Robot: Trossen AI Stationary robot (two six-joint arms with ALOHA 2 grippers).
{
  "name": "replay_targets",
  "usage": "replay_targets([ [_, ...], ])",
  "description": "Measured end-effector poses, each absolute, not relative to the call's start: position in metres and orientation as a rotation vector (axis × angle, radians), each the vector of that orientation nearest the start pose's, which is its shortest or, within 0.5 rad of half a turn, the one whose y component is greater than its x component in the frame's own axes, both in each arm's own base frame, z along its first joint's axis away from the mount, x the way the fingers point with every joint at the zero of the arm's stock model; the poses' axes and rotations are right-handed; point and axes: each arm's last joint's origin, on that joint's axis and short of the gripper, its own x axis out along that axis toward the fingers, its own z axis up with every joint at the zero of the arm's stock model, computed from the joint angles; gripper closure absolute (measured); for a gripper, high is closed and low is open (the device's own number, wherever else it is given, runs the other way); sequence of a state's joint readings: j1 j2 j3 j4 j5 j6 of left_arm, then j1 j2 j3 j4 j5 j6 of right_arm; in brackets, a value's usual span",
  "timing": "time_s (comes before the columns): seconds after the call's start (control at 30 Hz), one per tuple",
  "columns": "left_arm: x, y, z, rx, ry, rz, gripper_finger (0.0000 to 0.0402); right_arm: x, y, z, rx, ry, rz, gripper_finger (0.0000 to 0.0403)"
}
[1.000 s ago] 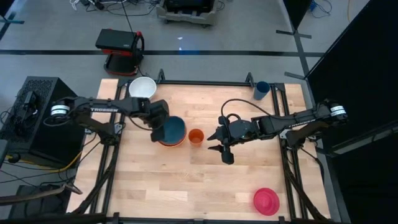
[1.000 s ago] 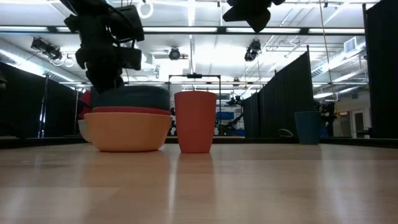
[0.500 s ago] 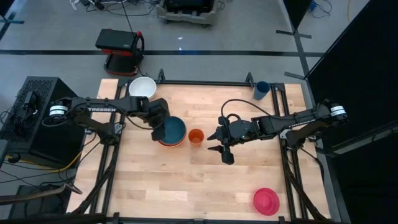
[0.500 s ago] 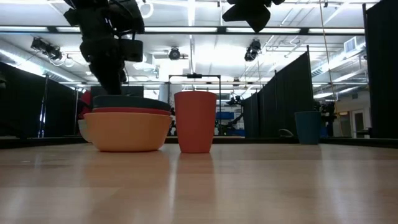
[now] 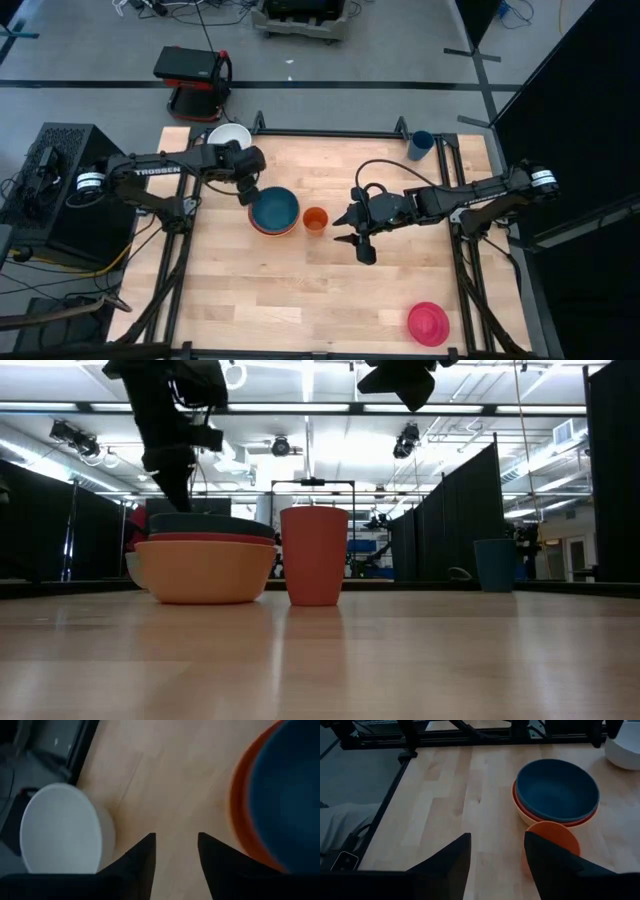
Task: Nest bowls inside each other
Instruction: Stack the white bowl on top of the stacked bowls
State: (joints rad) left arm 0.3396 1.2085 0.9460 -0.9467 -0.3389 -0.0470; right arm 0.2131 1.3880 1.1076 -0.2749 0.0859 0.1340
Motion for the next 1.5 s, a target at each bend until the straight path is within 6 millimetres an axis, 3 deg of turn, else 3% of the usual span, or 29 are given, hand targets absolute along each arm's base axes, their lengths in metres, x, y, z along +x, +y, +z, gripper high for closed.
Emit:
replay_targets([
  [0.73, 0.167, 0.159, 0.233, -0.287, 1.311, 0.867, 0.0172, 0.3, 0.062, 0.302, 0.044, 0.555, 0.088, 0.0223],
  [1.03, 0.18, 0.184, 0.2, -0.316, 1.38, 0.868, 0.0176, 0.3, 0.062, 0.302, 0.044, 0.555, 0.089, 0.023],
  [1.13, 0.182, 0.189, 0.189, -0.331, 1.418, 0.864, 0.019, 0.3, 0.062, 0.302, 0.044, 0.555, 0.089, 0.0237],
  [1.5, 0.177, 0.173, 0.208, -0.3, 1.411, 0.846, 0.0322, 0.3, 0.062, 0.302, 0.042, 0.555, 0.089, 0.0258],
])
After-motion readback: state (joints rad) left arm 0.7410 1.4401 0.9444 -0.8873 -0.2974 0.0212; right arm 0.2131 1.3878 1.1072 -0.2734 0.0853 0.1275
